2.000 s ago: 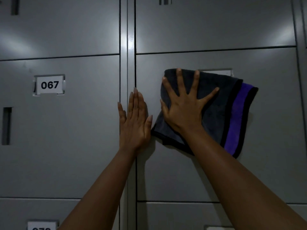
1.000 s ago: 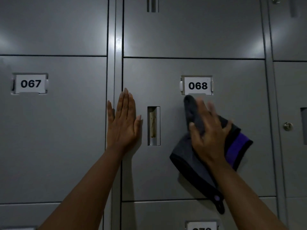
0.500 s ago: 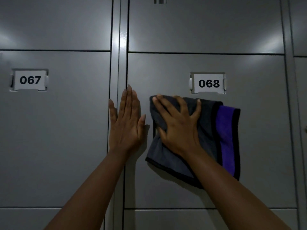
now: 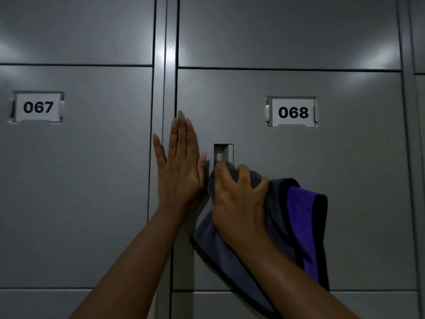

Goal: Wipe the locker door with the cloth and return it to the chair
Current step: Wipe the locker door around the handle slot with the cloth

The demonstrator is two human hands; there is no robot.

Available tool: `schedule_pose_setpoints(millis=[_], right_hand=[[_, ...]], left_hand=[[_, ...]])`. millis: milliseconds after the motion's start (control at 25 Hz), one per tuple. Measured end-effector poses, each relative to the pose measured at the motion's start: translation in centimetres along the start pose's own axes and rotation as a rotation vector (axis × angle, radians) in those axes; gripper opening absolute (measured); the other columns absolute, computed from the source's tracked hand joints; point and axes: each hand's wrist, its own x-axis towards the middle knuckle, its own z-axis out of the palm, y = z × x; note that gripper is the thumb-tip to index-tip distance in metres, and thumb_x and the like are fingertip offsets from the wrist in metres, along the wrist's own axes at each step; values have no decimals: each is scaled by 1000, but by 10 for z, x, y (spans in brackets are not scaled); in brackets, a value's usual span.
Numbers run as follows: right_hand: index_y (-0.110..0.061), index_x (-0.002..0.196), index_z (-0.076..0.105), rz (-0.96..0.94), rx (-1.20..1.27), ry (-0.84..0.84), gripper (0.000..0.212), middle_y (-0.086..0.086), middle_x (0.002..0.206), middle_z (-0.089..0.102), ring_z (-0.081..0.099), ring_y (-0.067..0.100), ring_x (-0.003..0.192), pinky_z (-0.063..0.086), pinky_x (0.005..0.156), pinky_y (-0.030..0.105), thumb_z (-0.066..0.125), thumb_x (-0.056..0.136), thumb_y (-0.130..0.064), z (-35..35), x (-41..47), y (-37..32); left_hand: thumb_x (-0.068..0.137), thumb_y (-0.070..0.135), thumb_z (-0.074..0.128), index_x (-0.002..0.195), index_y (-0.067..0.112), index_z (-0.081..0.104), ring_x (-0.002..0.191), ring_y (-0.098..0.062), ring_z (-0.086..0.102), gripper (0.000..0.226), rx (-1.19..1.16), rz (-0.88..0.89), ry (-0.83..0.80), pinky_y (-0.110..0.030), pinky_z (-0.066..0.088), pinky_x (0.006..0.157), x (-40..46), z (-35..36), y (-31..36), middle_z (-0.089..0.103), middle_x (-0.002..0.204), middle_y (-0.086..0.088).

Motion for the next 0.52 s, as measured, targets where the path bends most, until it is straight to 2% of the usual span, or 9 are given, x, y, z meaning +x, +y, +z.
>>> schedule_pose_setpoints(millis=[160,240,320,360,440,480,520], right_hand=[[-12,94,69,-63,52,-168,47,3,106,66,49,29,87,27,69,40,80,50,-25,-6,-27,1],[-14,84,70,-83,66,-198,37,1,95,68,56,26,77,36,65,39,80,51,-27,-12,-22,4],[-13,78,68,-147,69,-256,26,0,88,65,55,26,76,42,64,40,76,59,-27,-28,-8,5],[-12,83,66,-196,87,-336,22,0,91,62,53,26,82,42,70,43,70,68,-28,-39,1,7],[-15,98,61,-222,269,-511,22,1,102,56,49,24,99,38,86,45,52,85,-31,-47,23,29],[-16,101,60,-148,437,-608,24,3,103,57,51,24,100,41,90,44,48,86,-31,-51,35,43],[-14,100,61,-12,631,-599,29,5,102,60,54,25,99,43,90,44,46,83,-32,-55,45,56]], left_hand=[[93,35,14,145,3,-2,141,-16,-8,63,-11,-10,-6,-46,-12,113,0,-2,0,0,156,-16],[93,35,15,145,3,-2,141,-16,-9,63,-9,-15,-11,-46,-12,113,-1,-2,1,0,156,-16],[92,34,16,145,4,-2,142,-17,-7,63,-2,-27,-21,-46,-12,113,-1,-2,1,0,156,-15],[92,34,16,145,4,-2,143,-18,-6,64,2,-32,-24,-46,-12,113,-1,-3,1,0,156,-15],[92,35,16,145,4,-1,143,-19,-5,64,5,-32,-26,-44,-14,113,-2,-4,2,1,156,-16],[92,35,16,145,4,-1,143,-19,-5,64,4,-30,-28,-43,-16,112,-2,-5,2,1,156,-16],[93,36,15,145,4,-1,143,-20,-5,64,2,-30,-31,-42,-17,112,-2,-5,2,0,156,-15]])
